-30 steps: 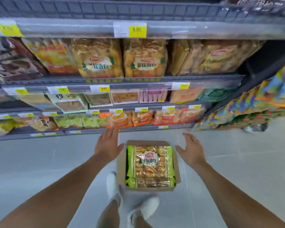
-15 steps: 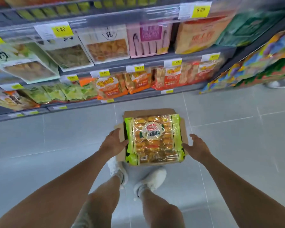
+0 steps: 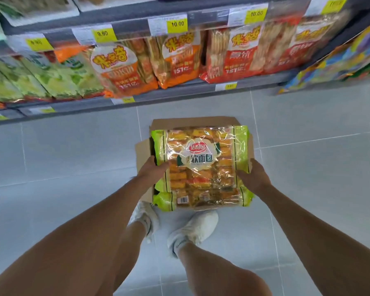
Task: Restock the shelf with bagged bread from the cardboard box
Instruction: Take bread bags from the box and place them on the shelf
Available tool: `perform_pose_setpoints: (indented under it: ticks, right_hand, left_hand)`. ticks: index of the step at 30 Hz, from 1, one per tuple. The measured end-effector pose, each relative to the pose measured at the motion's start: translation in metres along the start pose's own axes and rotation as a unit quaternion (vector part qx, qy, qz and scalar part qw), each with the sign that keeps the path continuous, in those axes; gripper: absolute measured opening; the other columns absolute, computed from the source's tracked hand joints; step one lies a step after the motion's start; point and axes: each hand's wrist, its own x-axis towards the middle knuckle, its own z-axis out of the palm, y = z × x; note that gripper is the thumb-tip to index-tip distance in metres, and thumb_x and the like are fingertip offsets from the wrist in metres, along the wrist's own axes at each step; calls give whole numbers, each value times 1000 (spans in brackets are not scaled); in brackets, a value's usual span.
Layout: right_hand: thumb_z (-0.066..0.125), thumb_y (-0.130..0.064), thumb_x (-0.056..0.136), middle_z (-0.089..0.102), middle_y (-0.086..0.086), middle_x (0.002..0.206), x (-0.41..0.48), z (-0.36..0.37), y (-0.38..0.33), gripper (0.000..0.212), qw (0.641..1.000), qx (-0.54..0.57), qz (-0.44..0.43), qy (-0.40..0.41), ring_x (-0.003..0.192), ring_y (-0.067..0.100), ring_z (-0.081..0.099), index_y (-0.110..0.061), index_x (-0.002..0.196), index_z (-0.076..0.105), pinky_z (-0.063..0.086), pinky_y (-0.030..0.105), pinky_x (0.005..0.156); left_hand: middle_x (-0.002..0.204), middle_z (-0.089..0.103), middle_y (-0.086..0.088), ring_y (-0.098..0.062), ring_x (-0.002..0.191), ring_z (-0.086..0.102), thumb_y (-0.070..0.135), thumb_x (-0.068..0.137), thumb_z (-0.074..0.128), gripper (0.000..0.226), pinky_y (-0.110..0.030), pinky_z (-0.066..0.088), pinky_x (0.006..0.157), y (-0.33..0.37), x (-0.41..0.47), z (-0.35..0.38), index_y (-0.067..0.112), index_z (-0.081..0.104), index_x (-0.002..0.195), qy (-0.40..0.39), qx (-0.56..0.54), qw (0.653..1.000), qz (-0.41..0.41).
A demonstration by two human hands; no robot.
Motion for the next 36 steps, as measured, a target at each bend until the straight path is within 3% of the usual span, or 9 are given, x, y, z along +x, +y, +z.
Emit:
perform_pose_setpoints:
  ticks: [3, 7, 9, 13, 15, 21, 27, 32, 36]
  right_hand:
    - [71, -39, 86, 60, 0, 122, 19, 6, -5, 57, 996, 82, 22, -6, 113, 30, 61, -18, 136, 51, 50, 45, 99]
    - [81, -48, 74, 70, -5, 113, 45, 12, -5, 61, 987, 145, 57, -32, 103, 23, 67, -28, 128, 62, 53, 43, 98]
    - [84, -49, 66, 74, -4, 108, 59, 18, 4, 61, 981, 175, 73, -32, 98, 23, 71, -28, 121, 67, 55, 47, 96]
    - [82, -44, 63, 73, -2, 104, 44, 22, -5, 55, 980, 186, 72, -11, 98, 25, 69, -27, 114, 68, 55, 47, 96]
    - [80, -33, 72, 71, 0, 104, 31, 22, -13, 43, 977, 198, 72, -12, 102, 27, 67, -26, 112, 65, 52, 47, 98]
    - [74, -27, 83, 69, 1, 108, 12, 14, -23, 31, 974, 214, 67, -3, 106, 29, 65, -28, 112, 64, 50, 47, 101]
    - [77, -22, 81, 73, 3, 109, -16, -10, -39, 35, 968, 245, 58, -7, 103, 28, 67, -24, 115, 69, 52, 48, 100]
    - [74, -24, 82, 74, 2, 106, -61, -39, -56, 36, 965, 257, 47, -1, 97, 25, 70, -24, 118, 69, 54, 44, 96]
    - [72, -21, 87, 71, 2, 104, -110, -76, -81, 30, 962, 271, 21, 4, 82, 11, 64, -24, 117, 68, 46, 30, 75]
  left_hand:
    - [135, 63, 0, -24, 117, 62, 79, 54, 70, 105, -44, 50, 102, -11, 29, 5, 31, 46, 144, -34, -81, 996, 2]
    - [137, 61, 6, -27, 122, 60, 76, 42, 86, 115, -59, 46, 103, -17, 49, 12, 43, 40, 143, -73, -166, 983, -23]
    - [135, 61, 6, -30, 123, 58, 68, 49, 85, 102, -64, 41, 104, -9, 43, 13, 44, 44, 138, -76, -179, 980, -36]
    - [132, 60, 3, -29, 122, 55, 53, 75, 79, 70, -59, 44, 103, 4, 21, 15, 35, 49, 135, -59, -177, 982, -30]
    - [128, 61, 3, -27, 119, 55, 46, 83, 77, 58, -56, 44, 101, 5, 18, 16, 33, 51, 133, -64, -189, 980, -26]
    - [113, 75, 4, -28, 110, 69, 51, 56, 85, 63, -59, 51, 97, -7, 25, 9, 43, 65, 115, -67, -204, 977, 9]
    - [112, 75, 5, -25, 109, 69, 37, 76, 83, 48, -58, 52, 98, 23, -23, -15, 36, 64, 121, -70, -203, 976, 26]
    - [112, 75, 2, -25, 106, 71, 33, 77, 79, 44, -55, 55, 94, 45, -65, -42, 38, 64, 118, -68, -178, 980, 59]
    - [113, 74, -12, -23, 92, 72, 9, 90, 72, 35, -44, 58, 91, 75, -127, -70, 18, 63, 123, -69, -164, 979, 99]
